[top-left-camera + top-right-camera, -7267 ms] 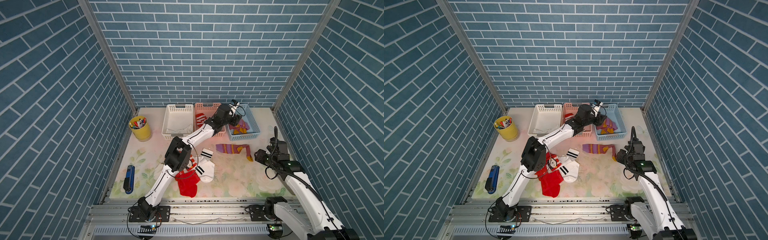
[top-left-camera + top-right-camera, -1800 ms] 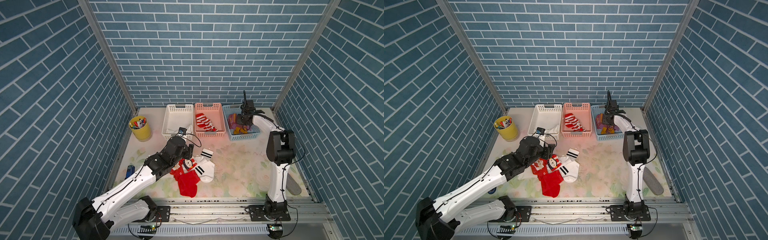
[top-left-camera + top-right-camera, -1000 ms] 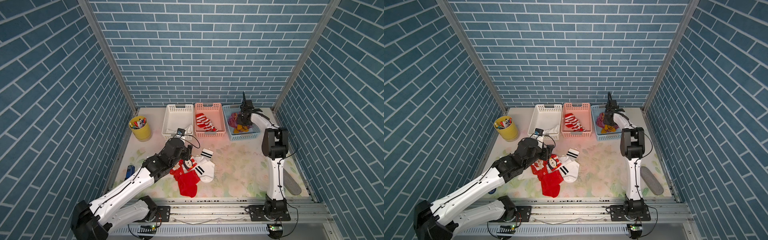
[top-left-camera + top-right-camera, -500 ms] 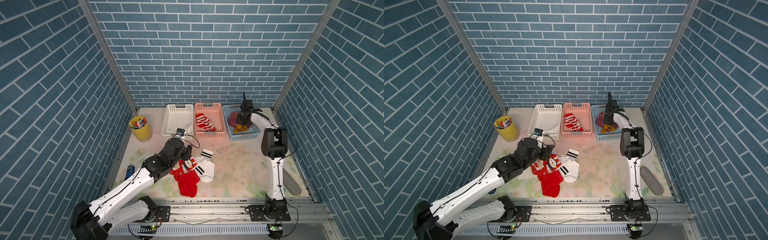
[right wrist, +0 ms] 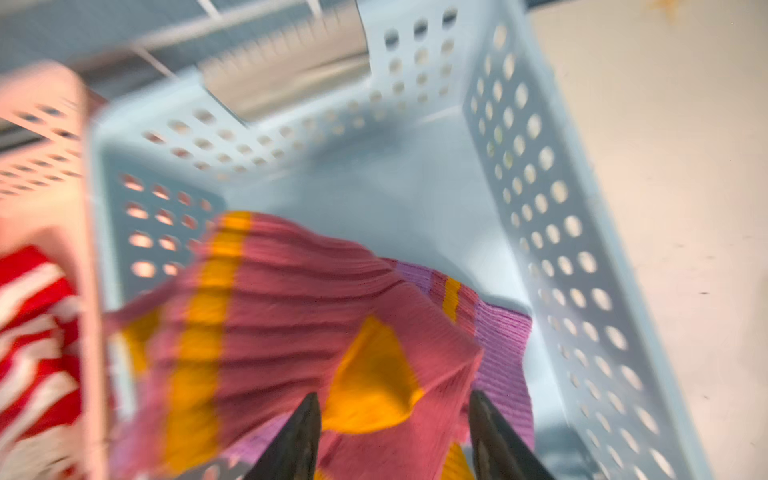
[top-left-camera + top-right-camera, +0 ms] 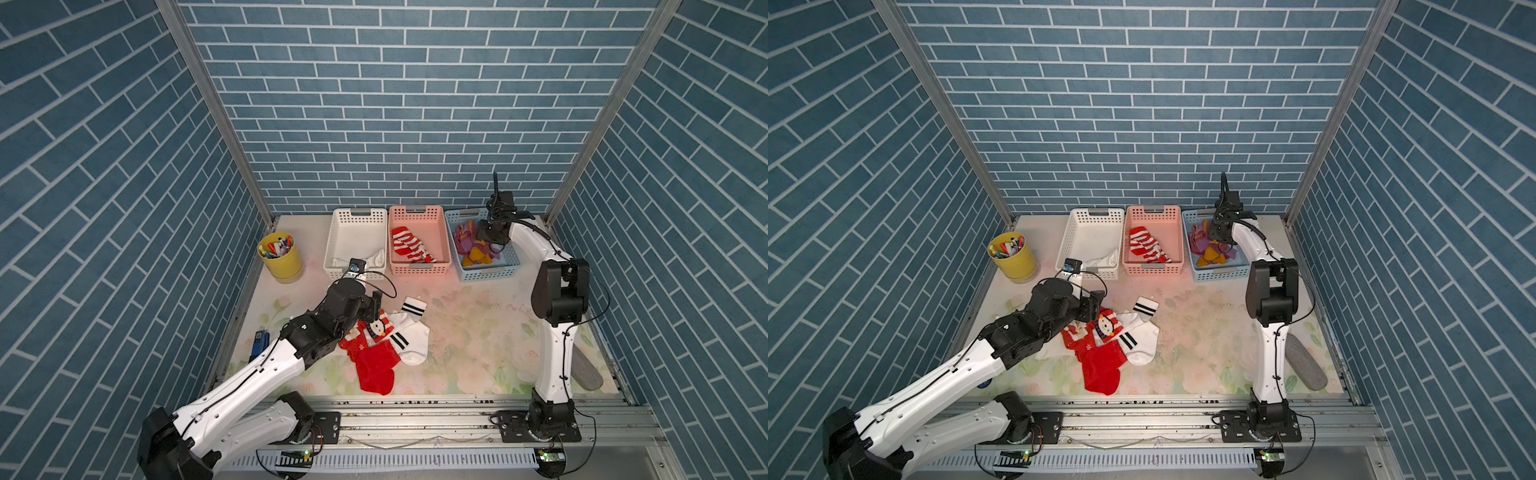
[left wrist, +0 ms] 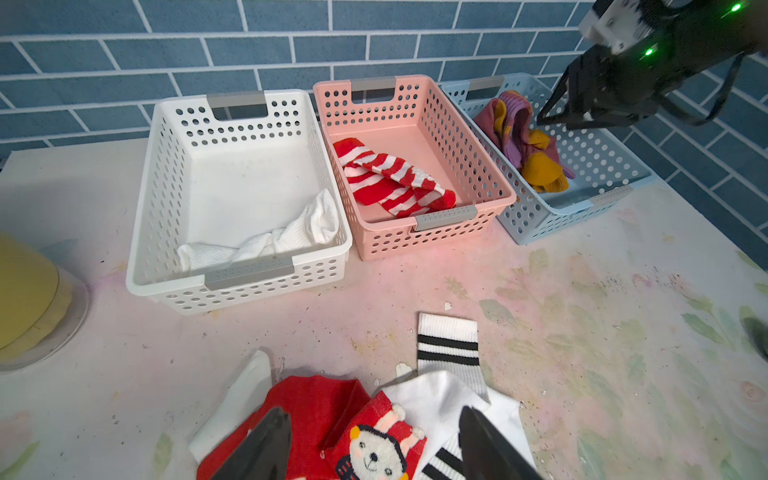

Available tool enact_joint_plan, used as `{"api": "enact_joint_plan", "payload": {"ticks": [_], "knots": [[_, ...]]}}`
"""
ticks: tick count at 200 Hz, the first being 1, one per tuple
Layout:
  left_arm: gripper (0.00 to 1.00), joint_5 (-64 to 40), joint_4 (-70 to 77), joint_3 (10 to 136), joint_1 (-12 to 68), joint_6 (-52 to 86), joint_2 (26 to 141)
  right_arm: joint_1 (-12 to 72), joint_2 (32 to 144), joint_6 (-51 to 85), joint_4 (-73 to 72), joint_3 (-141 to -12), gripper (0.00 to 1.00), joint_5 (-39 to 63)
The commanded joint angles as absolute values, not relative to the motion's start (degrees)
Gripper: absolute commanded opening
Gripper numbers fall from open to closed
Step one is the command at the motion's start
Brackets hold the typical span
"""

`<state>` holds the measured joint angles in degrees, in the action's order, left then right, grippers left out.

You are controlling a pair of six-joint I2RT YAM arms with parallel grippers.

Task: Sort the socks into the basket by color
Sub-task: Place the sock in the bin.

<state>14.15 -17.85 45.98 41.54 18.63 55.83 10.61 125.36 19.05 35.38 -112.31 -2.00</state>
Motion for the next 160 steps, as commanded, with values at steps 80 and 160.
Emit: {"api": "enact_joint_plan", "payload": {"ticks": [80,160], "knots": [[0.76,18.1,-18.31,43.04,41.27,20.85,53.47,13.97,91.05,20.74,25.24,-83.1,0.63,4.77],[0.78,18.43,-22.5,43.77,41.3,25.36,58.57,24.56,73.92,26.79,20.07,-58.58,0.65,4.19]]}}
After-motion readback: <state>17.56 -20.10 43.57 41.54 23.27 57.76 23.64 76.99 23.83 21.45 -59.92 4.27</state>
